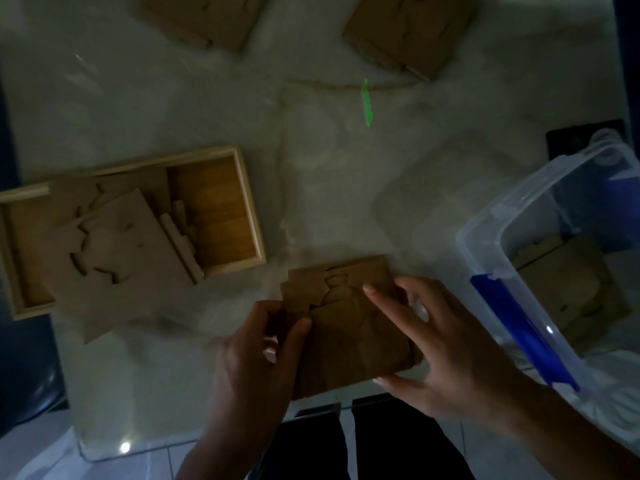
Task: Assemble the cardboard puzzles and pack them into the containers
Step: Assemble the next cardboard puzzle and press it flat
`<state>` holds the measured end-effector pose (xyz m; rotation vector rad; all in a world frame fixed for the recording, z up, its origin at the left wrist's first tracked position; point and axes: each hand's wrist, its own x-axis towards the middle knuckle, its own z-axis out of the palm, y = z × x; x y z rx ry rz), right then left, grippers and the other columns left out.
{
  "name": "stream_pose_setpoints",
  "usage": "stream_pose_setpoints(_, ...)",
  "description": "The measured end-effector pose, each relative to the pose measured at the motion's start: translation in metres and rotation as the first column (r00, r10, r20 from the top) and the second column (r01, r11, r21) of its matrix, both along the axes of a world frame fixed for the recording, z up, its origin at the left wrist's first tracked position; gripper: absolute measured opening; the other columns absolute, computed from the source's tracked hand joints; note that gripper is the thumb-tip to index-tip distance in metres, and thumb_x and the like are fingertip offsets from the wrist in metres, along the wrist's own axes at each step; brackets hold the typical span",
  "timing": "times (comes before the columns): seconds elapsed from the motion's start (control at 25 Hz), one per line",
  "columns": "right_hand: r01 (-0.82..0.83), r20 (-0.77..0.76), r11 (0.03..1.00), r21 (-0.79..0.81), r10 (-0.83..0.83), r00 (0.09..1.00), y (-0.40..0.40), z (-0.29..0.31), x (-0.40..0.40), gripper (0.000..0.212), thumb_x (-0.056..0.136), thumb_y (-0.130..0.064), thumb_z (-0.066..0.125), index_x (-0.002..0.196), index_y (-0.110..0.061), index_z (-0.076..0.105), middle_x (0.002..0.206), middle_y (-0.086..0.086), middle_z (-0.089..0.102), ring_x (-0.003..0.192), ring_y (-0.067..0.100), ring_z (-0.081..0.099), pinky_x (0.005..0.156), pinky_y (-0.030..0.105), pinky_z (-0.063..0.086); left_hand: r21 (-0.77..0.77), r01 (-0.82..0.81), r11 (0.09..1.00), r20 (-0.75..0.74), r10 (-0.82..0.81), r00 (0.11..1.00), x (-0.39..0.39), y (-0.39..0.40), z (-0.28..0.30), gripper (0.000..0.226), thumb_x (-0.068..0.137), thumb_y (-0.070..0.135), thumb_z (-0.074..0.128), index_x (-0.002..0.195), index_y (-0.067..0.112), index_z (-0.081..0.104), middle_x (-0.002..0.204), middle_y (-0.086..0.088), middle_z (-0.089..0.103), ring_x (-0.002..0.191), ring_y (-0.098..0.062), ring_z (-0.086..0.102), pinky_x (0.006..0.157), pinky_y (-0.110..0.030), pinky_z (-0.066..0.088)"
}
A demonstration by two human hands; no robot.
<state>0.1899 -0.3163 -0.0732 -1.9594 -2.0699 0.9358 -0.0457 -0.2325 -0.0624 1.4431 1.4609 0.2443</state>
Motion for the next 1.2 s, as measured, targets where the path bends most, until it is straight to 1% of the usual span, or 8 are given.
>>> stream_pose_setpoints(0.04, 0.022, 0.032, 0.999, 0.026, -0.023, 0.999, -0.004, -0.003, -0.004, 0.109, 0.07, -0.065, 0.071, 0.159, -0.036, 0.015, 0.141, 0.009, 0.039, 0.119, 0.02, 0.047, 0.09, 0.036, 0.054, 0.164, 0.114, 0.98, -0.083, -0.102, 0.991, -0.003, -0.001, -0.003, 0.035, 0.084, 0.049, 0.059, 0.101, 0.019, 0.067, 0.088, 0.006, 0.068, 0.076, -0.008, 0.065, 0.06, -0.027, 0.056)
stream_pose_setpoints(0.12, 0.057, 0.092, 0.996, 0.064, -0.063, 0.994, -0.014, -0.008, -0.013, 0.103, 0.073, -0.061, 0.069, 0.159, -0.03, 0.02, 0.143, 0.012, 0.039, 0.124, 0.025, 0.045, 0.095, 0.037, 0.048, 0.356, 0.272, 0.894, -0.219, -0.203, 0.954, -0.007, -0.003, -0.009, 0.034, 0.088, 0.038, 0.065, 0.105, 0.009, 0.068, 0.095, -0.001, 0.06, 0.082, -0.015, 0.059, 0.06, -0.027, 0.051)
stream_pose_setpoints(0.24, 0.094, 0.162, 0.994, 0.049, -0.101, 0.982, -0.022, -0.014, -0.022, 0.103, 0.074, -0.06, 0.067, 0.159, -0.027, 0.02, 0.146, 0.014, 0.038, 0.129, 0.03, 0.042, 0.099, 0.04, 0.043, 0.43, 0.42, 0.799, -0.389, -0.255, 0.885, -0.005, -0.011, -0.012, 0.044, 0.09, 0.042, 0.062, 0.118, 0.009, 0.059, 0.107, -0.009, 0.051, 0.093, -0.027, 0.055, 0.058, -0.033, 0.05)
stream_pose_setpoints(0.4, 0.133, 0.188, 0.99, 0.044, -0.139, 0.972, -0.022, -0.017, -0.027, 0.103, 0.072, -0.059, 0.069, 0.158, -0.025, 0.023, 0.147, 0.016, 0.037, 0.13, 0.034, 0.04, 0.099, 0.044, 0.044, 0.337, 0.448, 0.828, -0.468, -0.265, 0.843, 0.004, -0.022, -0.012, 0.076, 0.079, 0.061, 0.063, 0.132, 0.007, 0.055, 0.123, -0.014, 0.045, 0.111, -0.033, 0.047, 0.08, -0.046, 0.054)
stream_pose_setpoints(0.6, 0.131, 0.187, 0.991, 0.022, -0.133, 0.973, -0.019, -0.017, -0.028, 0.101, 0.073, -0.059, 0.069, 0.158, -0.025, 0.026, 0.15, 0.017, 0.037, 0.134, 0.034, 0.038, 0.103, 0.044, 0.039, 0.222, 0.517, 0.827, -0.547, -0.333, 0.768, 0.002, -0.018, -0.015, 0.114, 0.061, 0.081, 0.063, 0.144, 0.004, 0.044, 0.136, -0.018, 0.043, 0.123, -0.037, 0.041, 0.09, -0.053, 0.05)
stream_pose_setpoints(0.76, 0.126, 0.205, 0.992, -0.009, -0.121, 0.971, -0.015, -0.015, -0.029, 0.098, 0.072, -0.06, 0.07, 0.155, -0.026, 0.033, 0.153, 0.016, 0.038, 0.134, 0.035, 0.041, 0.102, 0.046, 0.043, 0.2, 0.55, 0.811, -0.574, -0.358, 0.737, 0.002, -0.017, -0.018, 0.115, 0.065, 0.084, 0.058, 0.145, 0.003, 0.04, 0.141, -0.019, 0.04, 0.127, -0.039, 0.04, 0.095, -0.053, 0.046)
stream_pose_setpoints(0.92, 0.123, 0.21, 0.992, -0.022, -0.116, 0.971, -0.014, -0.013, -0.028, 0.098, 0.072, -0.062, 0.07, 0.155, -0.025, 0.033, 0.155, 0.017, 0.035, 0.135, 0.037, 0.04, 0.102, 0.049, 0.045, 0.197, 0.586, 0.786, -0.585, -0.385, 0.713, 0.0, -0.018, -0.022, 0.117, 0.059, 0.078, 0.068, 0.144, 0.003, 0.038, 0.142, -0.02, 0.039, 0.128, -0.04, 0.039, 0.095, -0.053, 0.046)
stream_pose_setpoints(1.2, 0.141, 0.222, 0.99, -0.011, -0.135, 0.966, -0.012, -0.014, -0.029, 0.087, 0.079, -0.064, 0.061, 0.153, -0.023, 0.039, 0.15, 0.019, 0.038, 0.132, 0.038, 0.043, 0.098, 0.051, 0.05, 0.229, 0.569, 0.789, -0.594, -0.35, 0.725, -0.001, -0.021, -0.025, 0.107, 0.064, 0.072, 0.068, 0.138, -0.002, 0.046, 0.137, -0.018, 0.043, 0.124, -0.036, 0.042, 0.091, -0.049, 0.049)
